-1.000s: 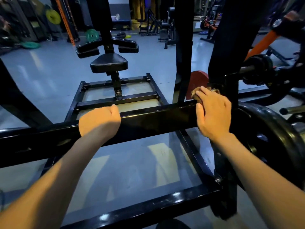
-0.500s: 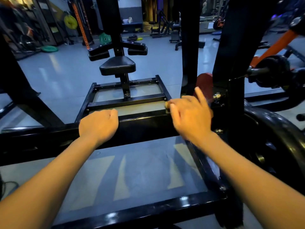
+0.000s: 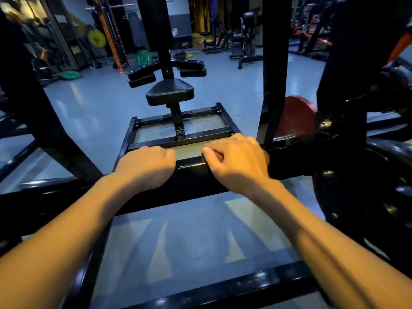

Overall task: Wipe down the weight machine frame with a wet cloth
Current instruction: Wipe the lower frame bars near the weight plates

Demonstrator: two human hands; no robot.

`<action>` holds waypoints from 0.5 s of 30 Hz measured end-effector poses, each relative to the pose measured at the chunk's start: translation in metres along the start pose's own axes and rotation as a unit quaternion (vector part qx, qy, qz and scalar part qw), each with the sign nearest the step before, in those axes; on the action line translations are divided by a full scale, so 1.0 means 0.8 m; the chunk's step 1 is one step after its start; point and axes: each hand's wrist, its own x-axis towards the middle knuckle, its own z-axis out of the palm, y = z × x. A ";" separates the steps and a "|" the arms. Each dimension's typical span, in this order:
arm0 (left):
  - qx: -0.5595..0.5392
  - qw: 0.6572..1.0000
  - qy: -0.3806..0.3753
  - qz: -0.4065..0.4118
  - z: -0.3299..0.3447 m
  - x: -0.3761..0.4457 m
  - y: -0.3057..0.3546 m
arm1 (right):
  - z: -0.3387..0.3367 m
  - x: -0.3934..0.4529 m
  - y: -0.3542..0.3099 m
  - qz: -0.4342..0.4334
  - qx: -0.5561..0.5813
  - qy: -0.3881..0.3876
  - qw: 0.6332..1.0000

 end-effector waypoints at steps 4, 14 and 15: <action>0.028 0.998 0.005 -0.062 -0.031 -0.015 -0.100 | -0.017 0.001 0.040 0.066 -0.092 0.081 0.990; -0.063 0.993 0.050 -0.087 0.012 -0.040 -0.172 | 0.081 -0.020 -0.126 0.093 0.046 0.246 0.964; -0.064 0.994 0.045 -0.078 0.011 -0.038 -0.175 | 0.088 -0.021 -0.152 0.089 0.055 0.234 0.967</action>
